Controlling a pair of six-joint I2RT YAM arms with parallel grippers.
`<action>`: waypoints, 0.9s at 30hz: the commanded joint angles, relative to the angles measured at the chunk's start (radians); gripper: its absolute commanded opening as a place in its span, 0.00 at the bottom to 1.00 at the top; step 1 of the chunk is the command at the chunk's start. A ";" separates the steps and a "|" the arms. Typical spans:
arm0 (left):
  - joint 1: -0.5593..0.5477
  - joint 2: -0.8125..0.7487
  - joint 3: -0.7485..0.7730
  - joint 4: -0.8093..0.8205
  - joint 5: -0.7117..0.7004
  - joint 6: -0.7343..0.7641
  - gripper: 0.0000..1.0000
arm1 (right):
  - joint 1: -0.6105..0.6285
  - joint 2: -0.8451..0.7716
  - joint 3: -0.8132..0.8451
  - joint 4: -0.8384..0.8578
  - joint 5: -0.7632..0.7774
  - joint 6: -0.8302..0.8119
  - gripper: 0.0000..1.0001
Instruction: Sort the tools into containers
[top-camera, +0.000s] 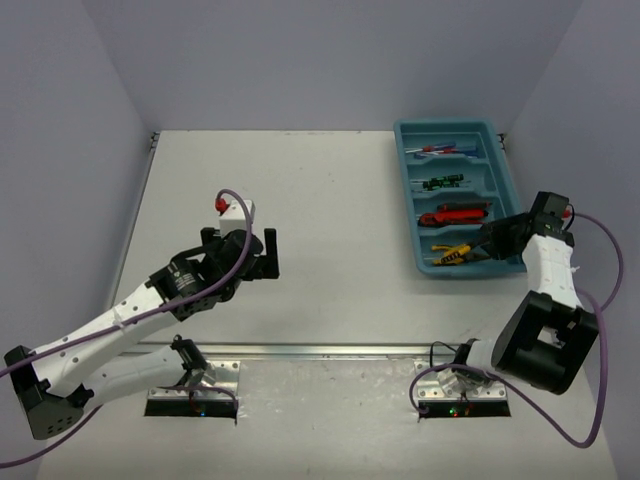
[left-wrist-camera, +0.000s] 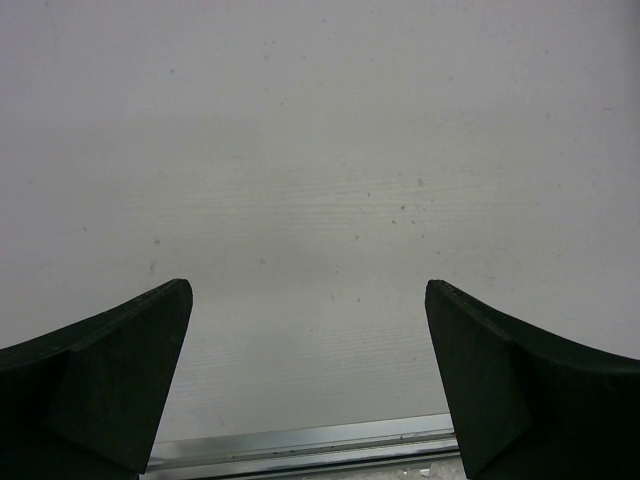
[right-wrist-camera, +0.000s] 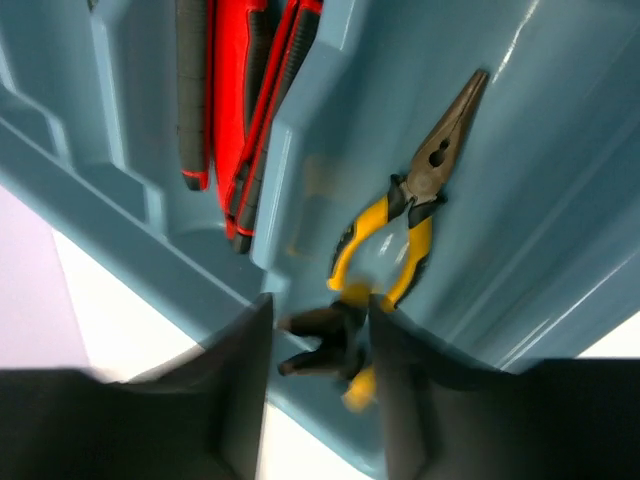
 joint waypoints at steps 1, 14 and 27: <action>-0.002 -0.013 -0.001 0.028 -0.026 0.014 1.00 | -0.004 0.000 0.055 0.005 0.039 -0.024 0.69; 0.249 -0.040 0.035 0.048 -0.031 -0.058 1.00 | 0.214 -0.202 0.293 -0.085 0.092 -0.440 0.99; 0.256 -0.368 0.083 0.047 -0.243 0.027 1.00 | 0.454 -0.747 0.207 -0.227 0.125 -0.804 0.99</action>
